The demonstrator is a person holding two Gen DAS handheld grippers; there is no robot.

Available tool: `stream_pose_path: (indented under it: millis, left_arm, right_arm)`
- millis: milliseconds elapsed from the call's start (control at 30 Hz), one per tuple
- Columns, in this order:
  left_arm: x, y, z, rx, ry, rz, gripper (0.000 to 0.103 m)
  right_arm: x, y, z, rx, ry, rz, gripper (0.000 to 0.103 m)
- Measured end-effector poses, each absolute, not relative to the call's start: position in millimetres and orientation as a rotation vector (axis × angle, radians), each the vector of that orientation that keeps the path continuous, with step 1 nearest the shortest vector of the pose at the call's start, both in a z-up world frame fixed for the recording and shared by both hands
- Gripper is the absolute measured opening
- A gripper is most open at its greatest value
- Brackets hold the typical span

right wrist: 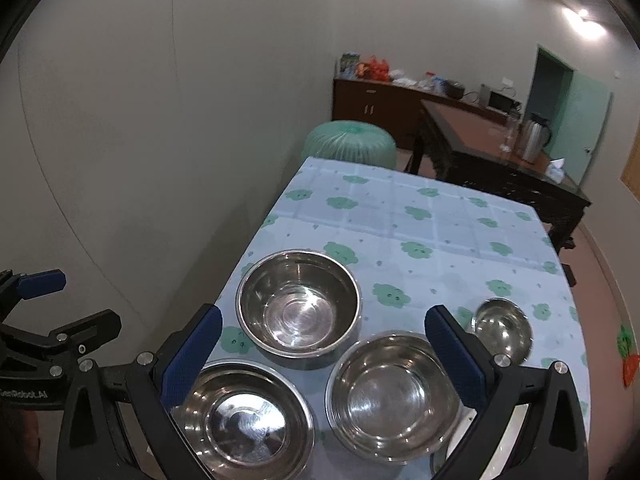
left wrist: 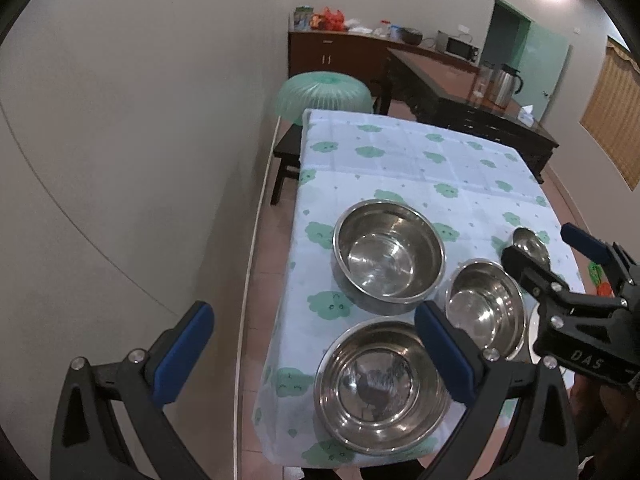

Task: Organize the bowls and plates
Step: 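Lower both grippers onto opposite rim points of the large steel bowl and close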

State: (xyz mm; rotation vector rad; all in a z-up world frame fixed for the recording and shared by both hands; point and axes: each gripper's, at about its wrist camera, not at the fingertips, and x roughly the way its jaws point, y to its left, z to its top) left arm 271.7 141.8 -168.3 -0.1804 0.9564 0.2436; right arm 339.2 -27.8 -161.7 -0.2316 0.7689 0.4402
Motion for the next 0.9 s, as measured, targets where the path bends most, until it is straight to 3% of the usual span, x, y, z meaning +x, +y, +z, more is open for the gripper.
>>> stream_pose_path:
  millis: [367,533,900]
  left_arm:
    - [321.2,141.8,-210.0,-0.191,1.056,0.305,0.101]
    - [342.3,143.8,-236.5,-0.185,1.124,0.336,0.095]
    - [384.2,149.4,-291.3,-0.188,1.240,0.345,0.089]
  right_arm:
    - [407.7,-22.8,-204.2,-0.273,0.874,0.499,0.101]
    - [435.3,-19.8,-232.7,-0.295,0.947,0.509,0.087]
    - [477.7,-15.1,-286.1,-0.308,1.068,0.510,0.087]
